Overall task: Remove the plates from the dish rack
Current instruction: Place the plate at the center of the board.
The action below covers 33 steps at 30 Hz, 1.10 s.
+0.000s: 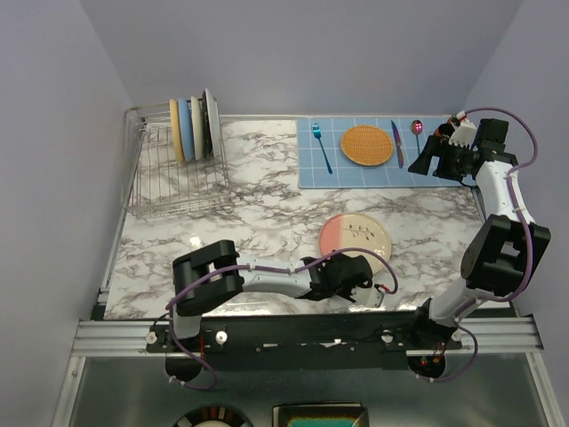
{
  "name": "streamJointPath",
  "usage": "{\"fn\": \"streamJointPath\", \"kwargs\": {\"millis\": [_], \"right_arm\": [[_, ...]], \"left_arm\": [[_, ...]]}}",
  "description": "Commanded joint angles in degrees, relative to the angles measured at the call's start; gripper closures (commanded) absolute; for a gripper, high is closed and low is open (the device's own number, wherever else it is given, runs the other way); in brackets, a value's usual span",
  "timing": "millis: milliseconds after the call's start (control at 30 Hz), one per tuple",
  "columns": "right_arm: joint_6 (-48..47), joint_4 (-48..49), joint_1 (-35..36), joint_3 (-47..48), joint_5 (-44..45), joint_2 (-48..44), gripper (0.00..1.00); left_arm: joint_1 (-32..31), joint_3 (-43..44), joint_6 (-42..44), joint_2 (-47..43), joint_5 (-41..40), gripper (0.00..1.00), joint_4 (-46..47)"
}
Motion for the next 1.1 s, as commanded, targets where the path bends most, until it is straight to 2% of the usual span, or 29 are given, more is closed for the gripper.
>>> {"fn": "streamJointPath", "kwargs": {"millis": [0, 833, 1067], "right_arm": [[-0.8, 0.6, -0.5, -1.0, -1.3, -1.2, 0.00], [-0.9, 0.2, -0.7, -0.8, -1.9, -1.1, 0.00], [-1.0, 0.1, -0.6, -0.9, -2.0, -1.0, 0.00]], "left_arm": [[0.0, -0.6, 0.5, 0.3, -1.6, 0.34, 1.8], [2.0, 2.6, 1.8, 0.9, 0.4, 0.34, -0.7], [2.1, 2.0, 0.0, -2.2, 0.4, 0.34, -1.7]]}}
